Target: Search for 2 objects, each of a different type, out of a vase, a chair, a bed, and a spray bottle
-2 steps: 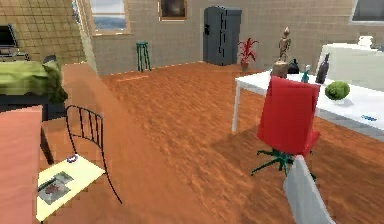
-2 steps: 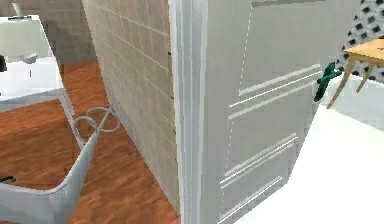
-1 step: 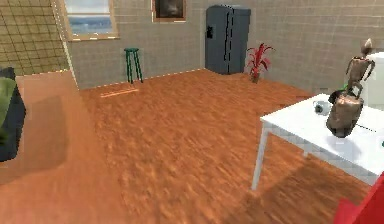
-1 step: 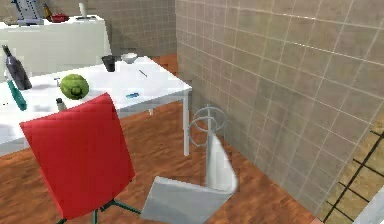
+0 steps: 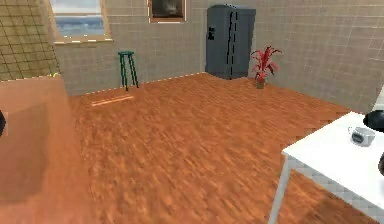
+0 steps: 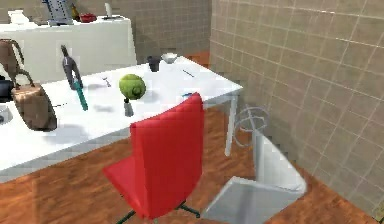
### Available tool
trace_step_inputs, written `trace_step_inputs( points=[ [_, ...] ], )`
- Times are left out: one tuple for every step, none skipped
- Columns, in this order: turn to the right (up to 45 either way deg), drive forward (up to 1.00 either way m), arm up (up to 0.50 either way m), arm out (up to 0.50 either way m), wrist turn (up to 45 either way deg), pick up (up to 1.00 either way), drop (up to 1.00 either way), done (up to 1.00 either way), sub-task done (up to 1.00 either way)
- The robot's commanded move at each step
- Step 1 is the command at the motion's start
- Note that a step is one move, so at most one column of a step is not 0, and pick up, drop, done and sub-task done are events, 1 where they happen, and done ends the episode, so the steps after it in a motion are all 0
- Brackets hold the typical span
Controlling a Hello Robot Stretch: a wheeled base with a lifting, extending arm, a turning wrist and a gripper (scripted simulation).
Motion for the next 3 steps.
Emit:
trace_step_inputs(
  points=[
    [-45.0,0.0,0.0,0.0,0.0,0.0,0.0,0.0,0.0],
    [0.0,0.6,0.0,0.0,0.0,0.0,0.0,0.0,0.0],
    [-18.0,0.0,0.0,0.0,0.0,0.0,0.0,0.0,0.0]
  ],
)
